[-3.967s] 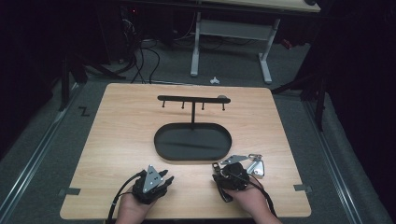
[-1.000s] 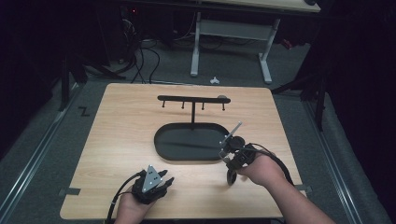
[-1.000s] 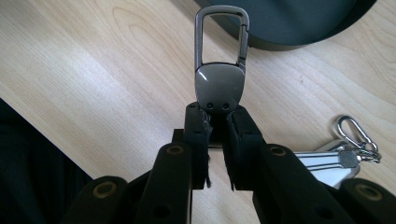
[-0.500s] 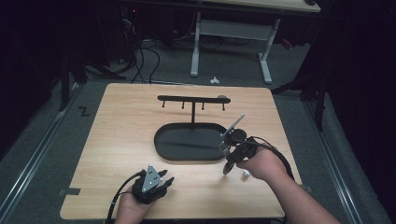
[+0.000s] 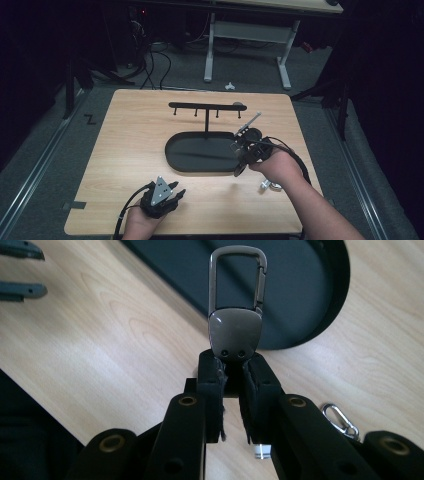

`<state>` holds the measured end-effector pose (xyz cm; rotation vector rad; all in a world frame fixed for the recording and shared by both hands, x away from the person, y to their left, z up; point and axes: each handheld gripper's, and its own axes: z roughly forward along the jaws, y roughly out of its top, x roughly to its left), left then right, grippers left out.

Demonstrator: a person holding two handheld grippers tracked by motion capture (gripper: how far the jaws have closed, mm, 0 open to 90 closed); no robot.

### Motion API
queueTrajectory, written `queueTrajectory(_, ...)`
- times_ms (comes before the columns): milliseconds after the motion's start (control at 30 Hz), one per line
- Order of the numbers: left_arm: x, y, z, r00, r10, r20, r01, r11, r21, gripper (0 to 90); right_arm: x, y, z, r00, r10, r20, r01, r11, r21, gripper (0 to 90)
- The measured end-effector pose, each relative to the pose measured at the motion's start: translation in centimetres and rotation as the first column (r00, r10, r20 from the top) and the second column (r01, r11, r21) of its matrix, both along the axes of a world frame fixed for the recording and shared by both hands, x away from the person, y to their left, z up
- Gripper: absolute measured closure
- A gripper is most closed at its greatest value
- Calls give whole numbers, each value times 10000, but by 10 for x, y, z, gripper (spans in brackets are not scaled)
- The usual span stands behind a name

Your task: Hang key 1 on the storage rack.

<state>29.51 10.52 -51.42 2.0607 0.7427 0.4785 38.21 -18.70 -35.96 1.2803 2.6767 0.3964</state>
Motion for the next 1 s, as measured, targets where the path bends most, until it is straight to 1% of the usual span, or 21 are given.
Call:
queueTrajectory(67,0,0,0,10000,37,28,-37,10000,-34,615,4,1,3,9999,28,112,-29,10000,3,806)
queueTrajectory(100,0,1,0,10000,38,13,-38,10000,-40,615,5,1,4,9999,-72,88,71,9999,83,806)
queueTrajectory(133,0,1,0,10000,39,4,-39,10000,-41,615,7,1,5,9998,-5,179,4,10000,85,806)
queueTrajectory(167,0,1,0,10000,35,-2,-35,10000,-41,615,8,2,7,9997,-178,174,176,9998,128,806)
queueTrajectory(233,0,1,0,10000,52,22,-52,10000,-61,615,12,3,10,9994,-113,335,109,9998,138,806)
queueTrajectory(300,0,1,0,10000,66,14,-66,10000,-67,615,15,5,13,9989,-283,362,276,9994,184,806)
queueTrajectory(433,0,1,0,10000,44,1,-44,10000,-53,615,24,8,17,9978,-283,596,267,9993,266,806)
queueTrajectory(533,0,1,-1,10000,58,5,-58,10000,-76,615,31,11,20,9967,-375,720,349,9987,370,806)
queueTrajectory(600,1,2,0,10000,35,-44,-35,10000,-24,615,36,13,22,9956,-491,801,448,9975,542,806)
queueTrajectory(667,1,3,-1,10000,85,-9,-85,9999,-83,615,41,16,22,9943,-642,846,592,9964,601,806)
queueTrajectory(700,1,3,0,10000,76,-20,-76,9999,-84,615,44,17,22,9939,-625,909,578,9969,527,806)
queueTrajectory(733,1,3,0,10000,81,-21,-81,9999,-104,616,46,19,22,9930,-752,913,706,9961,526,806)
queueTrajectory(767,1,4,0,10000,69,-26,-69,9999,-93,615,50,19,21,9926,-643,1028,595,9970,488,806)
queueTrajectory(900,1,4,0,10000,32,-61,-32,10000,-95,615,62,26,21,9904,-828,1112,774,9956,520,806)
queueTrajectory(1000,2,4,0,9999,36,-94,-37,9999,-134,615,69,33,19,9899,-816,1158,759,9957,529,806)
